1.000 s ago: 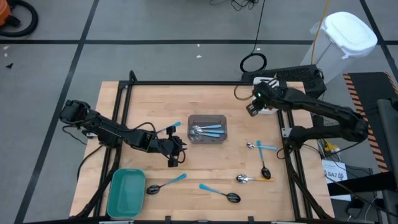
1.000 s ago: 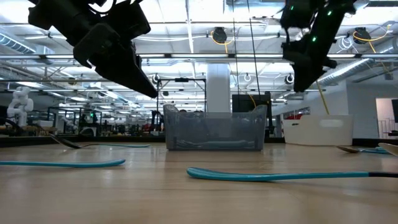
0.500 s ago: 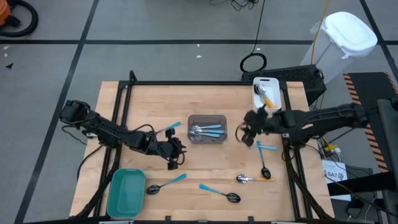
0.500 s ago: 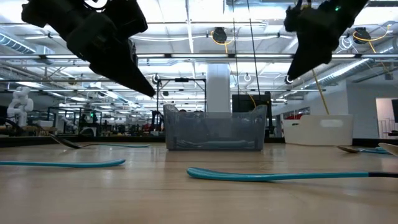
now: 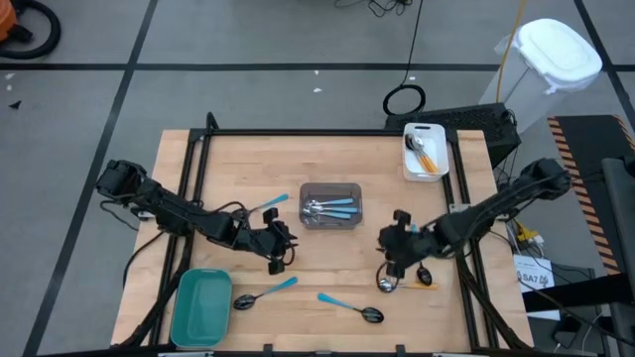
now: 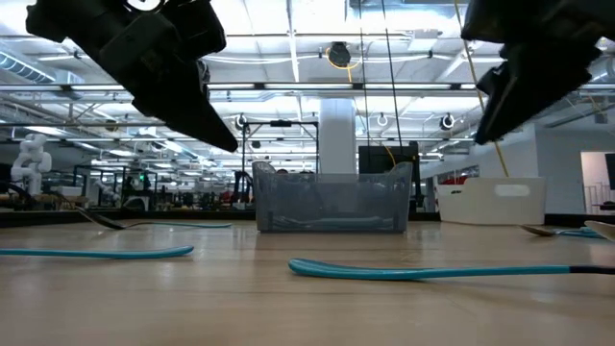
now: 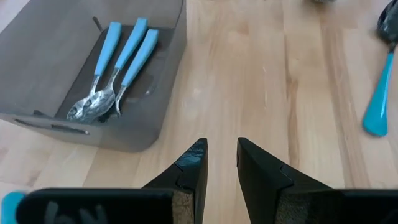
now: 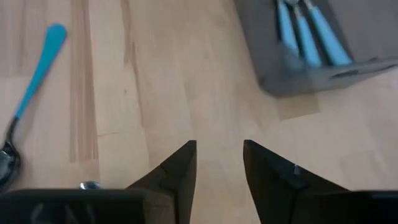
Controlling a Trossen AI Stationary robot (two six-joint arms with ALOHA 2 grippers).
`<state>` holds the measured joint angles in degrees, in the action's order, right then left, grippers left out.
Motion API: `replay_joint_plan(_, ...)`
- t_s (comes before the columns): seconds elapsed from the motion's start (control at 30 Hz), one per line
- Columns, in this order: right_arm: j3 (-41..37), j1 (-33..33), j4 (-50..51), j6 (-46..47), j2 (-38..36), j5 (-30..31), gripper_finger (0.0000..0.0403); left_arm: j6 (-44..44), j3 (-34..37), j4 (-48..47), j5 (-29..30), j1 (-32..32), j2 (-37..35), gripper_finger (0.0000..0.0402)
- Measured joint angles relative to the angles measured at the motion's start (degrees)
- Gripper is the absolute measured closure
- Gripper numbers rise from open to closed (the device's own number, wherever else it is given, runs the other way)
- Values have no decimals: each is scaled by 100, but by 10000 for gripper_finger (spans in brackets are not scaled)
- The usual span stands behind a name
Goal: Sort silverware by color (type)
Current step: Put the yellow spoon into the white bin
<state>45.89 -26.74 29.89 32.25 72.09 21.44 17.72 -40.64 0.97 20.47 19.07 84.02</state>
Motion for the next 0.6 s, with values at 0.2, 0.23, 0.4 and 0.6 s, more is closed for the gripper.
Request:
replay_joint_plan(0.2,0,-525,-208,494,582,413,275,-122,-1,410,99,57,309,314)
replay_joint_plan(0.23,0,-602,-316,509,677,473,275,-130,-2,565,107,53,369,314)
replay_joint_plan(0.4,0,-836,-965,345,1093,508,275,-134,-4,911,114,51,624,314)
replay_joint_plan(0.6,-2,-963,-1581,165,1425,372,275,40,-2,1066,181,135,674,314)
